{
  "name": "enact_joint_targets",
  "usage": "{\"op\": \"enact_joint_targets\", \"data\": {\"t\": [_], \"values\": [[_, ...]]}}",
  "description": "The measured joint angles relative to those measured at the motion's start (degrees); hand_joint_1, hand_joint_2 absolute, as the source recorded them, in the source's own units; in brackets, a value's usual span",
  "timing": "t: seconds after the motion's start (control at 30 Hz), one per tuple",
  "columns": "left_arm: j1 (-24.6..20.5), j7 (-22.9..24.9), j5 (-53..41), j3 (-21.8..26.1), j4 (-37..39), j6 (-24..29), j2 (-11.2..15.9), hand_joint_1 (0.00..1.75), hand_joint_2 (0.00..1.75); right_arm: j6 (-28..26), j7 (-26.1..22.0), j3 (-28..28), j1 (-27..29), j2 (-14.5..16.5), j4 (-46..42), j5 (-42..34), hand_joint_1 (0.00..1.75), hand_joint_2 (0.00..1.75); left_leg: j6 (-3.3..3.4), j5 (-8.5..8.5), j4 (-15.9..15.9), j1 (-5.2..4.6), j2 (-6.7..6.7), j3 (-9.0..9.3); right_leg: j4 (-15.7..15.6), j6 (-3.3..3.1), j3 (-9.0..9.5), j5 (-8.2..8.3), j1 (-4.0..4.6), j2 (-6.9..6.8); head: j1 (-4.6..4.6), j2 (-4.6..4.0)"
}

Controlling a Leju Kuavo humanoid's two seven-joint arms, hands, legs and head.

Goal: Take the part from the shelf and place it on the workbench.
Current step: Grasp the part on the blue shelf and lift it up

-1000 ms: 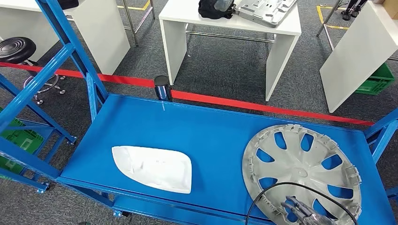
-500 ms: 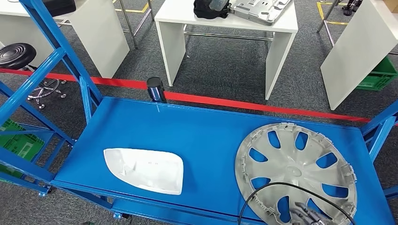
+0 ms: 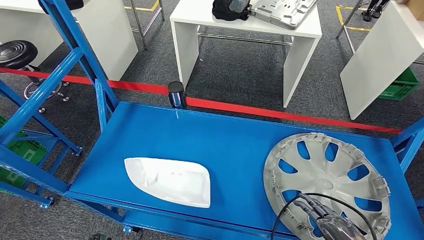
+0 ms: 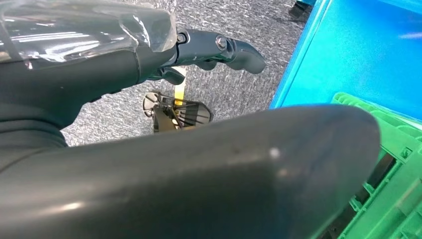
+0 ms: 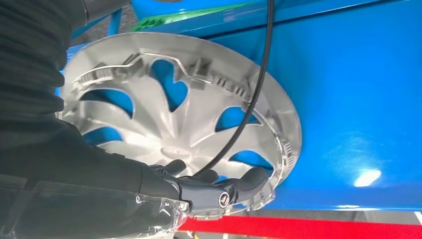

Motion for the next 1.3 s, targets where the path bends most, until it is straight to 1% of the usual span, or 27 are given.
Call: {"op": "enact_joint_targets", "data": {"t": [0.03,0.07,0.1,0.13,0.17,0.27,0.3,0.37,0.43,0.47,0.5,0.53,0.6,0.63,0.67,0.73,0.8,0.87,0.93,0.97,1.0,1.03,1.1,1.13,1.17,1.2,1.3], "values": [[-0.03,0.01,-0.14,0.01,0.08,0.00,0.02,0.00,0.00,-0.01,-0.09,0.37,-0.48,0.19,0.53,-0.11,0.00,1.75,-0.03,-0.04,0.11,-0.08,-0.04,0.03,-2.43,0.42,1.20,1.25,0.00,-0.01,0.00,0.00],[-0.09,0.01,-0.26,0.01,0.16,0.00,0.04,0.00,0.00,-0.01,-0.13,0.71,-0.92,0.37,1.04,-0.19,0.00,1.75,-0.12,-0.14,0.33,-0.14,-0.09,0.03,-6.60,0.81,3.30,2.97,-0.01,-0.04,0.01,0.00],[-0.14,0.01,-0.37,0.00,0.22,0.00,0.06,0.00,0.00,-0.01,-0.13,1.00,-1.30,0.52,1.50,-0.26,0.00,1.75,-0.30,-0.34,0.68,-0.27,-0.14,-0.05,-10.65,0.92,5.29,4.41,0.05,-0.08,0.02,0.00],[-0.19,0.00,-0.42,0.00,0.30,-0.01,0.09,0.00,0.00,-0.01,-0.13,1.24,-1.59,0.67,1.89,-0.29,0.00,1.75,-0.53,-0.56,1.04,-0.41,-0.19,-0.16,-13.76,0.78,6.77,5.47,0.13,-0.11,0.02,0.00],[-0.20,-0.01,-0.44,-0.01,0.38,-0.01,0.14,0.00,0.00,-0.01,-0.13,1.46,-1.80,0.79,2.19,-0.31,0.00,1.75,-0.75,-0.75,1.34,-0.53,-0.21,-0.28,-15.45,0.48,7.51,5.97,0.24,-0.12,0.00,0.00],[-0.21,-0.10,-0.47,-0.01,0.65,0.01,0.44,0.00,0.00,0.05,0.05,1.99,-2.04,0.96,2.86,-0.54,0.00,1.75,-1.28,-1.10,1.80,-0.41,-0.22,-0.48,-15.86,-0.45,7.61,6.21,0.33,-0.08,-0.01,0.00],[-0.22,-0.18,-0.47,-0.01,0.80,0.05,0.55,0.00,0.00,0.11,0.21,2.11,-2.05,0.96,3.05,-0.69,0.00,1.75,-1.58,-1.76,2.59,-0.28,-0.21,-0.76,-15.91,-0.71,7.74,6.29,0.19,-0.09,-0.06,0.00],[-0.23,-0.34,-0.47,-0.01,1.16,0.14,0.73,0.00,0.00,0.29,0.64,2.30,-2.02,0.90,3.39,-0.97,0.00,1.75,-2.38,-4.75,7.27,0.09,-0.19,-2.74,-15.98,-1.03,7.93,6.39,-0.05,-0.12,-0.20,0.00],[-0.22,-0.43,-0.48,-0.01,1.57,0.21,0.82,0.00,0.00,0.52,0.89,2.48,-1.99,0.88,3.75,-1.17,0.00,1.75,-2.97,-8.32,14.95,0.52,-0.17,-6.30,-15.95,-1.13,7.87,6.38,0.00,-0.14,-0.27,0.00],[-0.20,-0.45,-0.49,-0.01,1.76,0.23,0.87,0.00,0.00,0.62,0.94,2.56,-1.98,0.86,3.93,-1.20,0.00,1.75,-3.12,-9.03,17.62,0.69,-0.16,-7.61,-15.93,-1.13,7.87,6.36,0.02,-0.14,-0.27,0.00],[-0.19,-0.46,-0.49,-0.01,1.91,0.24,0.90,0.00,0.00,0.69,0.95,2.65,-1.98,0.86,4.11,-1.20,0.00,1.75,-3.15,-8.59,18.23,0.78,-0.16,-8.00,-15.93,-1.12,7.92,6.34,0.04,-0.12,-0.28,0.00],[-0.20,-0.48,-0.49,-0.01,2.03,0.24,0.93,0.00,0.00,0.73,0.96,2.73,-1.97,0.84,4.27,-1.20,0.00,1.75,-3.07,-7.05,16.45,0.82,-0.16,-7.25,-15.93,-1.12,8.01,6.32,0.04,-0.08,-0.28,0.00],[-0.24,-0.51,-0.48,-0.01,2.11,0.24,1.05,0.00,0.00,0.77,0.97,2.82,-1.98,0.80,4.47,-1.20,0.00,1.75,-2.51,-2.92,8.40,0.73,-0.16,-3.54,-15.97,-1.10,8.20,6.28,0.09,0.03,-0.27,0.00],[-0.28,-0.52,-0.48,-0.02,2.14,0.24,1.13,0.00,0.00,0.78,0.97,2.84,-1.99,0.78,4.53,-1.20,0.00,1.75,-2.18,-1.62,4.92,0.59,-0.15,-1.97,-15.98,-1.03,8.16,6.26,0.21,0.08,-0.25,0.00],[-0.31,-0.54,-0.48,-0.02,2.18,0.24,1.21,0.00,0.00,0.80,0.98,2.86,-1.99,0.76,4.57,-1.21,0.00,1.75,-1.90,-0.99,2.74,0.42,-0.13,-1.05,-15.99,-0.89,8.05,6.28,0.29,0.10,-0.26,0.00],[-0.36,-0.56,-0.49,-0.03,2.31,0.28,1.30,0.00,0.00,0.93,1.10,2.92,-1.93,0.58,4.67,-1.37,0.00,1.75,-1.55,-0.96,1.85,0.11,-0.11,-0.90,-16.16,-0.36,7.87,6.38,0.37,0.11,-0.27,0.00],[-0.36,-0.57,-0.49,-0.01,2.44,0.38,1.33,0.00,0.00,1.05,1.42,2.97,-1.69,-0.03,4.79,-1.84,0.00,1.75,-0.94,-0.43,0.95,0.30,-0.07,-0.56,-15.95,0.09,7.75,6.14,0.32,0.04,-0.22,0.00],[-0.43,-0.63,-0.49,0.01,2.60,0.50,1.33,0.00,0.00,1.06,1.91,2.95,-1.30,-1.03,4.95,-2.43,0.00,1.75,-0.30,0.18,-0.04,0.54,-0.02,-0.16,-12.11,-0.15,5.96,4.05,0.43,-0.02,-0.10,0.00],[-0.45,-0.69,-0.49,0.01,2.87,0.62,1.26,0.00,0.00,1.04,2.57,2.95,-0.89,-1.92,5.15,-2.52,0.00,1.75,-0.09,0.30,-0.15,0.40,-0.02,-0.24,-4.23,-0.57,2.17,0.72,0.50,-0.04,-0.02,0.00],[-0.42,-0.69,-0.49,0.01,3.04,0.69,1.22,0.00,0.00,1.03,2.99,3.03,-0.72,-2.28,5.26,-2.30,0.00,1.75,-0.08,0.30,-0.11,0.32,-0.02,-0.30,-0.95,-0.52,0.57,-0.31,0.51,-0.05,0.02,0.00],[-0.40,-0.70,-0.50,0.01,3.21,0.75,1.20,0.00,0.00,1.02,3.50,3.15,-0.59,-2.60,5.36,-1.98,0.00,1.75,-0.08,0.30,-0.06,0.27,-0.02,-0.33,0.22,-0.21,-0.02,-0.38,0.49,-0.06,0.02,0.00],[-0.40,-0.73,-0.52,0.01,3.33,0.80,1.16,0.00,0.00,1.02,4.04,3.31,-0.51,-2.89,5.44,-1.62,0.00,1.75,-0.12,0.27,0.03,0.25,-0.04,-0.32,-0.98,0.27,0.53,0.47,0.46,-0.07,0.02,0.00],[-0.41,-0.80,-0.60,0.01,3.45,0.81,1.05,0.00,0.00,0.99,5.10,3.63,-0.48,-3.38,5.52,-1.00,0.00,1.75,-0.40,0.06,0.49,0.23,-0.09,-0.37,-8.81,1.23,4.35,3.60,0.29,-0.17,0.06,0.00],[-0.41,-0.83,-0.66,0.01,3.46,0.79,0.99,0.00,0.00,0.96,5.55,3.75,-0.48,-3.53,5.55,-0.76,0.00,1.75,-0.66,-0.19,0.91,0.10,-0.14,-0.48,-12.44,1.26,6.10,4.86,0.27,-0.17,0.08,0.00],[-0.41,-0.86,-0.73,0.01,3.47,0.76,0.94,0.00,0.00,0.91,5.95,3.89,-0.46,-3.66,5.60,-0.52,0.00,1.75,-0.92,-0.43,1.27,-0.04,-0.17,-0.61,-14.87,1.02,7.27,5.63,0.28,-0.17,0.06,0.00],[-0.39,-0.87,-0.80,0.01,3.48,0.73,0.92,0.00,0.00,0.83,6.27,4.02,-0.44,-3.73,5.69,-0.32,0.00,1.75,-1.13,-0.61,1.54,-0.17,-0.18,-0.72,-15.82,0.56,7.67,5.89,0.37,-0.15,0.05,0.00],[-0.36,-0.89,-0.95,0.01,3.46,0.69,0.92,0.00,0.00,0.44,7.09,4.35,-0.40,-3.81,6.26,0.37,0.00,1.75,-1.68,-1.08,2.14,-0.01,-0.17,-0.87,-15.81,-0.59,7.77,6.16,0.40,-0.09,0.02,0.00]]}}
